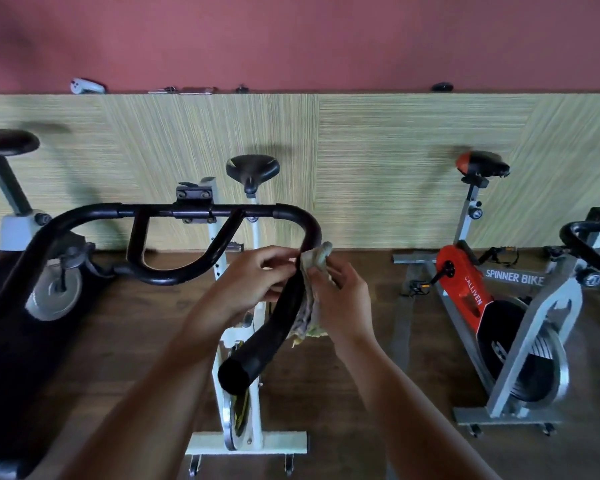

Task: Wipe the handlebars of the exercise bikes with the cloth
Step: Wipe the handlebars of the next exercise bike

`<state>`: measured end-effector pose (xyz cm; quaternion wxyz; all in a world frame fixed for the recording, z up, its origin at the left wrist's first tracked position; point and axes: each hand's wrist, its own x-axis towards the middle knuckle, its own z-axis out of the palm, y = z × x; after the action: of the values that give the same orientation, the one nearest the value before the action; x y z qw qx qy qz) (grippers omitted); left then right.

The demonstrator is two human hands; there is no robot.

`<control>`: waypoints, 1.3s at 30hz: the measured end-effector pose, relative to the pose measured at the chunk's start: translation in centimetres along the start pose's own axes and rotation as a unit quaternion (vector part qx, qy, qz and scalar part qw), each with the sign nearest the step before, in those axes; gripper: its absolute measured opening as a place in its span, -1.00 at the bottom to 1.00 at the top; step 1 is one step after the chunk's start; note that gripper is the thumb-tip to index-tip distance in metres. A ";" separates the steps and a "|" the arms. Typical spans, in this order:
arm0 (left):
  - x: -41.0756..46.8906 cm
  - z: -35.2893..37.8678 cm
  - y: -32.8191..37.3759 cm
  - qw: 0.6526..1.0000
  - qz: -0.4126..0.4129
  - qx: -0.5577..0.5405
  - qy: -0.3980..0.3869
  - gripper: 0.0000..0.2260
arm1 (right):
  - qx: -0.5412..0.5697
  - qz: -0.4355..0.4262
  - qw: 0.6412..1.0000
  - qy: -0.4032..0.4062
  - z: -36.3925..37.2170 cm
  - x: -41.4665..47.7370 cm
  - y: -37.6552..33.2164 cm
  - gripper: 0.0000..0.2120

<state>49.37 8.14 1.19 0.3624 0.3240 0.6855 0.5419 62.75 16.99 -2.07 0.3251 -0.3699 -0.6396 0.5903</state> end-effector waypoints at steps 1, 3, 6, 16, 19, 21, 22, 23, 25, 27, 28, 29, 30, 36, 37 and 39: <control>-0.1 0.1 0.1 1.000 -0.001 -0.002 0.001 -0.76 | 0.008 -0.003 1.000 -0.007 -0.1 -0.1 0.2 -0.93; -0.4 0.3 0.4 1.000 -0.004 0.002 0.004 -0.77 | 0.010 -0.004 1.000 -0.015 -0.2 0.0 0.2 -0.92; -0.7 0.6 0.7 1.000 -0.008 0.001 0.012 -0.77 | -0.015 -0.004 1.000 -0.017 -0.4 0.7 -0.3 -0.93; -1.2 0.8 1.8 1.000 -0.008 -0.002 0.005 -0.77 | -0.071 0.002 0.997 -0.008 -0.5 6.0 -1.2 -0.72; -0.9 0.5 1.5 1.000 -0.006 0.001 -0.002 -0.75 | -0.075 -0.007 0.997 -0.029 -0.7 7.4 -1.6 -0.69; -0.6 0.3 1.4 1.000 -0.003 -0.001 -0.006 -0.74 | -0.074 -0.013 0.996 -0.041 -0.9 7.9 -1.6 -0.72; -0.6 0.2 1.3 1.000 -0.004 -0.003 -0.008 -0.75 | -0.079 -0.016 0.996 -0.045 -0.9 8.1 -1.4 -0.74; -0.5 0.2 1.2 1.000 -0.005 -0.004 -0.008 -0.76 | -0.083 -0.022 0.995 -0.050 -1.0 8.2 -1.3 -0.76; -0.4 0.1 1.3 1.000 -0.006 0.000 -0.013 -0.78 | -0.089 -0.034 0.994 -0.060 -1.0 8.7 -1.4 -0.77; -0.4 0.0 1.3 1.000 -0.006 0.006 -0.017 -0.78 | -0.099 -0.042 0.991 -0.074 -1.1 9.5 -1.8 -0.77; -0.5 0.0 1.4 1.000 -0.005 0.010 -0.019 -0.76 | -0.109 -0.046 0.989 -0.085 -1.2 9.9 -2.0 -0.78; -0.5 0.0 1.3 1.000 -0.003 0.015 -0.016 -0.73 | -0.121 -0.050 0.987 -0.096 -1.3 10.4 -2.1 -0.80; -0.6 0.1 1.4 1.000 0.001 0.020 -0.012 -0.70 | -0.131 -0.053 0.984 -0.108 -1.4 10.8 -2.2 -0.81; -0.8 0.7 0.8 0.998 -0.004 0.021 0.054 -0.76 | -0.131 -0.084 0.973 -0.173 -1.5 13.4 -2.9 -0.75; -0.9 0.9 0.5 0.998 -0.012 0.020 0.064 -0.79 | -0.128 -0.088 0.971 -0.183 -1.3 13.8 -3.0 -0.73; -1.2 1.4 0.1 0.996 -0.018 0.016 0.081 -0.81 | -0.128 -0.099 0.966 -0.200 -1.2 14.5 -3.2 -0.72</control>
<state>51.20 7.91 1.22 0.3104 0.2725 0.7266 0.5490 56.05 29.90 0.96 0.1972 -0.2175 -0.7954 0.5303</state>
